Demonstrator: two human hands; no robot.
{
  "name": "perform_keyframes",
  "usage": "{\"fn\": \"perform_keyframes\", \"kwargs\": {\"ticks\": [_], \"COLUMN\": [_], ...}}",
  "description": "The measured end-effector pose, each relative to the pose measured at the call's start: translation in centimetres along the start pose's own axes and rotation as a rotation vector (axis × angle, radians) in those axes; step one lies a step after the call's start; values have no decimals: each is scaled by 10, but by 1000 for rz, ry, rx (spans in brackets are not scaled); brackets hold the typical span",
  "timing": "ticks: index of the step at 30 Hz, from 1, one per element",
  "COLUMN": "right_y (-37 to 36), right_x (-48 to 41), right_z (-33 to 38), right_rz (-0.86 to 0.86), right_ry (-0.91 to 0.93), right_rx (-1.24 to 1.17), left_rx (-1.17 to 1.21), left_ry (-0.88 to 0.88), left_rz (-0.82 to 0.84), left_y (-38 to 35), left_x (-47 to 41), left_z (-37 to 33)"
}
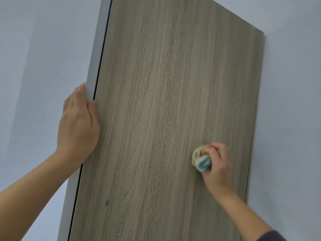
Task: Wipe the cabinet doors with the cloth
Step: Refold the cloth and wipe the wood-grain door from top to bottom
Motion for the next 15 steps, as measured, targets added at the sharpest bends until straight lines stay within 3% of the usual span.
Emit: {"fn": "perform_keyframes", "kwargs": {"ticks": [5, 11, 15], "right_y": [-1, -5, -4], "right_x": [-68, 36, -33], "right_z": [6, 76, 90], "right_rz": [-114, 50, 17], "right_ry": [-145, 97, 81], "right_rx": [-38, -83, -104], "left_rx": [11, 50, 51], "left_ry": [3, 20, 27], "left_rz": [5, 17, 20], "left_y": [0, 1, 0], "left_x": [0, 0, 0], "left_z": [0, 3, 6]}}
Point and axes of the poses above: each hand's wrist, its own x-axis away from the middle knuckle, its own y-axis out of the back of the hand, z = x × y, the point moved 8 cm from there along -x, towards the middle knuckle, and after that the axes turned 12 degrees about x, right-handed, at the moved point
